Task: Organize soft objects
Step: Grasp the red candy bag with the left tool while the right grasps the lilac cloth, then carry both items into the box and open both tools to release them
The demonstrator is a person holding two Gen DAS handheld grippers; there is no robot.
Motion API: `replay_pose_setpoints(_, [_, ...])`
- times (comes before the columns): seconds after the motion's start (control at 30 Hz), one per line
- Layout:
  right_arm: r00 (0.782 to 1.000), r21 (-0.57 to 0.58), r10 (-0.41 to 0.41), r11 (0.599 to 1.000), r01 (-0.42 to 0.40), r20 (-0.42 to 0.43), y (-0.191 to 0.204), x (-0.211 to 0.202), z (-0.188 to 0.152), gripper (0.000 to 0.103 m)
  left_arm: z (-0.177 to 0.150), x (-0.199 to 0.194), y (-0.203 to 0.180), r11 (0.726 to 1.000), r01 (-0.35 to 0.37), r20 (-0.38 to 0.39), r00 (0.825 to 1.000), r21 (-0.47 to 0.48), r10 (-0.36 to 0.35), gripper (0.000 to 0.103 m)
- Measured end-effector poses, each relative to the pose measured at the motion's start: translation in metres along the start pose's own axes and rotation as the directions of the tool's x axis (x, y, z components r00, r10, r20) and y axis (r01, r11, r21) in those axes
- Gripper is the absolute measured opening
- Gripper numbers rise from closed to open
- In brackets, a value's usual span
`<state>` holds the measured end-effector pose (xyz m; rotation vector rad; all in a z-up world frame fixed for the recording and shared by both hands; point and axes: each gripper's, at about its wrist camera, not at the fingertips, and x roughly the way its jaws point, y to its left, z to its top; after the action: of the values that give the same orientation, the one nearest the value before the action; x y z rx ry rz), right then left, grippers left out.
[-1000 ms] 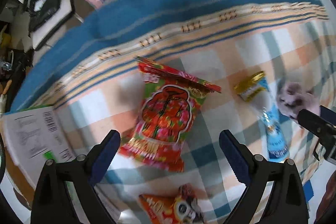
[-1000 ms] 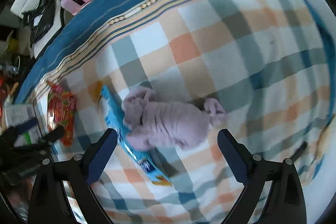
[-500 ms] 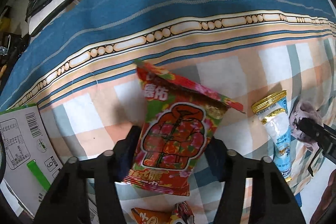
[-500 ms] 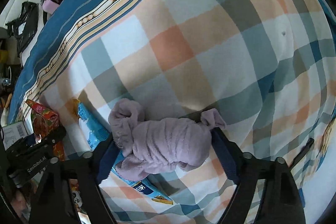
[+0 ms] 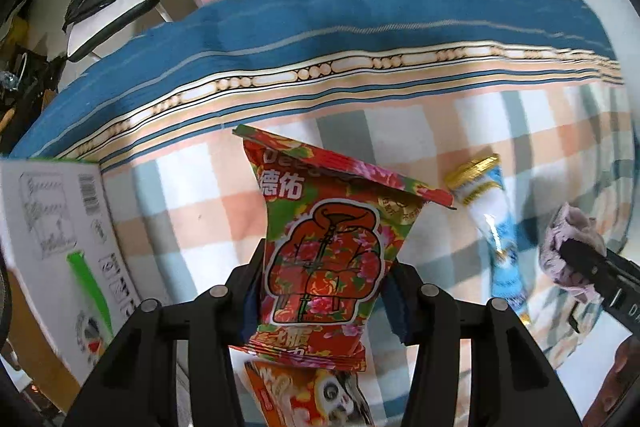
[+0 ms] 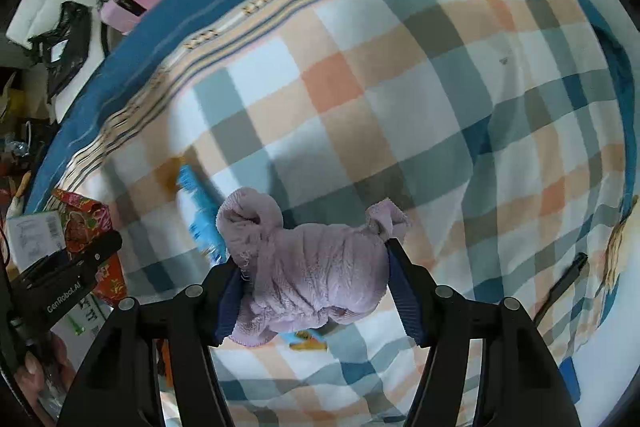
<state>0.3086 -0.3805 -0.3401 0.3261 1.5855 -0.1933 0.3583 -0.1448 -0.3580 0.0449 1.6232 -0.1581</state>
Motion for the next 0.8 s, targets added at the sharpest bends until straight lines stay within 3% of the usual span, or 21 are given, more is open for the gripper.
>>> replay_pose_setpoints(0.3, [0.995, -0.105, 0.082, 0.992, -0.075, 0.065, 0.045, -0.07, -0.05, 0.067, -0.059, -0.076, 0.012, 0.991, 0.128, 0.097, 0.987, -0.026, -0.125, 0.047])
replay_pose_setpoints(0.47, [0.987, -0.185, 0.131, 0.976, -0.111, 0.098, 0.087, -0.107, -0.088, 0.067, -0.104, -0.121, 0.047, 0.981, 0.189, 0.162, 0.97, -0.047, -0.179, 0.047])
replay_pose_setpoints(0.6, [0.978, -0.24, 0.172, 0.961, -0.14, 0.121, 0.132, -0.13, -0.121, 0.067, -0.145, -0.152, 0.099, 0.977, 0.189, 0.221, 0.961, -0.099, -0.164, 0.047])
replay_pose_setpoints(0.8, [0.971, -0.341, 0.214, 0.925, -0.166, 0.11, 0.217, -0.141, -0.177, 0.067, -0.197, -0.174, 0.177, 0.978, 0.131, 0.258, 0.962, -0.164, -0.086, 0.047])
